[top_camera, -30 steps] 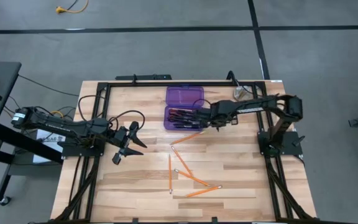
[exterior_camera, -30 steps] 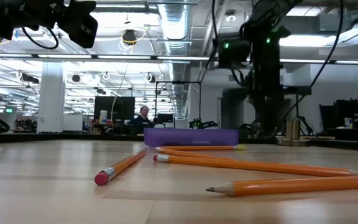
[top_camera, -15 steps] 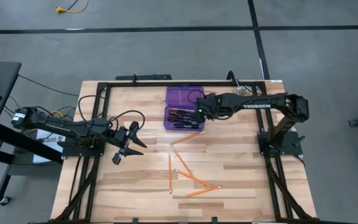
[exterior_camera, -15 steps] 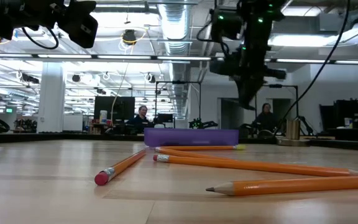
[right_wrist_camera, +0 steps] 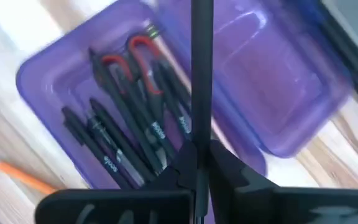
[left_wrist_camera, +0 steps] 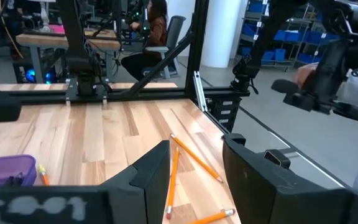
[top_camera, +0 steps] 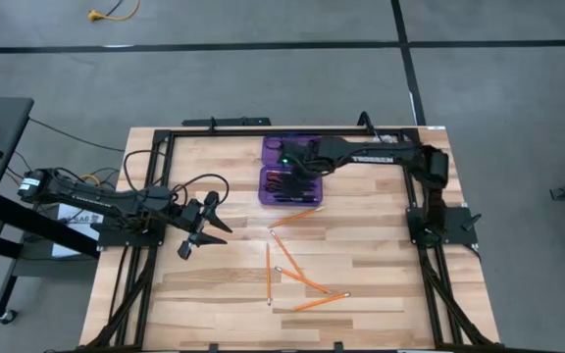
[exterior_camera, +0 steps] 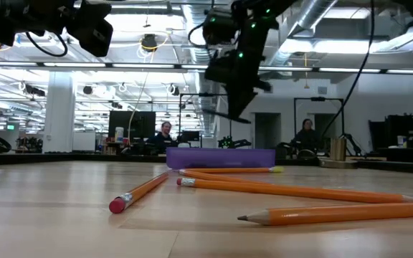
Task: Pick & place school supplies into a supply box
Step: Put the black pen into the violet supply box
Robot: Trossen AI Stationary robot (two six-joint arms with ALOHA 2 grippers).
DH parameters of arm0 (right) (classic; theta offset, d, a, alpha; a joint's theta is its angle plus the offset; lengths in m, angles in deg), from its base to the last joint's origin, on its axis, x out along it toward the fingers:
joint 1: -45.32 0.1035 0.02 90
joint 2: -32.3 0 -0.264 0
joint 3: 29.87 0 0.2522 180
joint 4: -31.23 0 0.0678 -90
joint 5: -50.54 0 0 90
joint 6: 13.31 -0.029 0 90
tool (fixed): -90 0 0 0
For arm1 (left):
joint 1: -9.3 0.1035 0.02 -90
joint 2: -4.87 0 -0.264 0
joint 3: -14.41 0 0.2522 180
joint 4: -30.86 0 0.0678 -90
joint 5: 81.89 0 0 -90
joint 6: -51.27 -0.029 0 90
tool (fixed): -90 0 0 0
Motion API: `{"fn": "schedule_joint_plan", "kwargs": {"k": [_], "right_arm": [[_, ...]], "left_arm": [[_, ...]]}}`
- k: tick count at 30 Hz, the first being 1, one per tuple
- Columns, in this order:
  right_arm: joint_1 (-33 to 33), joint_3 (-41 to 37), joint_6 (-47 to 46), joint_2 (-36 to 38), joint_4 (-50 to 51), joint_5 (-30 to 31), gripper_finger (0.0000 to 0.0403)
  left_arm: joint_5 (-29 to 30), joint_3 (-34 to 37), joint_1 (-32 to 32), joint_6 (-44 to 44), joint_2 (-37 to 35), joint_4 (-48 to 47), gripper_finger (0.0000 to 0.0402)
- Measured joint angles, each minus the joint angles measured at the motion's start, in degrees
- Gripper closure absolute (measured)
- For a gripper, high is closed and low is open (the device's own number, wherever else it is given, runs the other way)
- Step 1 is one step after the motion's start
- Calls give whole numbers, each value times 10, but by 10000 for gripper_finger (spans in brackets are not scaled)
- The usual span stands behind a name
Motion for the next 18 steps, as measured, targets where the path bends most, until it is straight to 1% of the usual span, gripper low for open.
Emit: {"fn": "schedule_joint_plan", "kwargs": {"k": [6,11,18], "right_arm": [[-9,12,98,-45,9,-47,400],[-25,12,144,-64,22,-66,393],[-39,13,163,-54,27,-67,345]], "left_arm": [[2,0,0,-8,0,-2,265],[2,0,0,-32,0,-4,265],[5,0,0,-61,0,-4,265]]}}
